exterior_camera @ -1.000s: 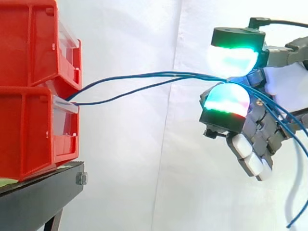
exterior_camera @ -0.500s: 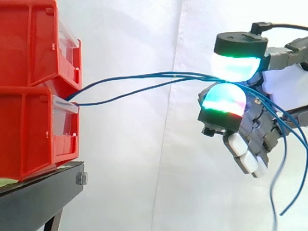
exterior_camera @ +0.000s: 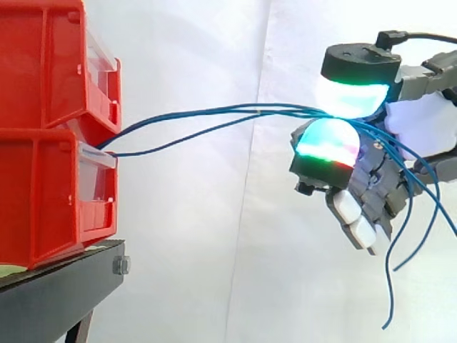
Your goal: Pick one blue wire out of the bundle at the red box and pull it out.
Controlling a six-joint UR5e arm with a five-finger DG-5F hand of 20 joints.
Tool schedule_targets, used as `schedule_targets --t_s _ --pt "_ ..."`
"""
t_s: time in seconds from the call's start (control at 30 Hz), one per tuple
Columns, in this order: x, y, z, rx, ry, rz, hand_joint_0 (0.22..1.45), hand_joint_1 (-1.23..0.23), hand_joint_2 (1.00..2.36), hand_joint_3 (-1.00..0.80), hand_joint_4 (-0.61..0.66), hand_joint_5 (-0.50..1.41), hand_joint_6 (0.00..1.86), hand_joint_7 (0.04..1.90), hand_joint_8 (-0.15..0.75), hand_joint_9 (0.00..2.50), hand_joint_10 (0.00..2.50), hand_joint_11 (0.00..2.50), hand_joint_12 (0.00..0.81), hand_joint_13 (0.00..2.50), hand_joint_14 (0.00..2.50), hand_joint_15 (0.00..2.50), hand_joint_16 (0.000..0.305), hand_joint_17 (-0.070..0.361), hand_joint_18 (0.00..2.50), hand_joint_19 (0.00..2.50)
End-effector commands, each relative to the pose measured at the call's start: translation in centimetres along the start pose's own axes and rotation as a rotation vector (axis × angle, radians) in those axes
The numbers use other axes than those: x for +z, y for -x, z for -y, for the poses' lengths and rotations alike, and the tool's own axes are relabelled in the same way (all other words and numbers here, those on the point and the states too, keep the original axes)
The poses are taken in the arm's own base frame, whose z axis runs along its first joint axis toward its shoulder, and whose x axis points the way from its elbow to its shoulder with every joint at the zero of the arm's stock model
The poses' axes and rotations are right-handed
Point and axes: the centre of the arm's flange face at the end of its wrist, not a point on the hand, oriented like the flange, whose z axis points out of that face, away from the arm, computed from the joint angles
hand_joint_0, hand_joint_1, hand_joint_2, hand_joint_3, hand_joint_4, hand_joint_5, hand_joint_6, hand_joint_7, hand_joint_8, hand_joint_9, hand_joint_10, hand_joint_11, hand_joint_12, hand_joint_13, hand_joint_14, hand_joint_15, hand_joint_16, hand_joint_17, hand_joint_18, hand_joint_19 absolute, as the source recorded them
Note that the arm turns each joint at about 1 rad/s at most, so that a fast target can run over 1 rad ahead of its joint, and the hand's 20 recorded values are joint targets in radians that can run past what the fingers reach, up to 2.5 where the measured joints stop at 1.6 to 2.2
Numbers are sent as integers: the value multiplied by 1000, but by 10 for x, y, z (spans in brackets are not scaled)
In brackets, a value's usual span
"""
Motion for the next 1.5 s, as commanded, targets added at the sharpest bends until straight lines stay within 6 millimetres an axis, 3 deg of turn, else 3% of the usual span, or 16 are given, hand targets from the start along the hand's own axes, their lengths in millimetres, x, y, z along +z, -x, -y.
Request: schedule_targets --t_s 0.0,0.27,0.4,0.6,0.87,1.47 --pt "0 5 -2 -5 5 8 650 -845 1010 -366 143 -157 948 1010 325 787 12 479 414 865 18 517 54 123 731 469" --pt "0 9 -5 -4 10 14 695 -902 1001 -484 134 -174 957 967 316 746 12 484 413 859 18 496 54 122 744 434" --pt "0 10 -4 -4 8 15 640 -868 1000 -500 165 -174 957 917 316 744 11 486 409 853 18 506 54 122 740 465" --pt "0 11 -3 -5 5 17 509 -653 1000 -500 187 -165 941 949 350 788 12 489 434 862 18 526 60 135 746 505" --pt "0 10 -3 -7 4 15 519 -451 1000 -487 179 -153 926 1011 354 823 10 480 436 864 20 525 59 134 724 543" --pt "0 11 -3 -7 4 17 580 -692 1014 -271 192 -130 930 1084 350 866 11 491 425 903 20 529 55 123 771 517"
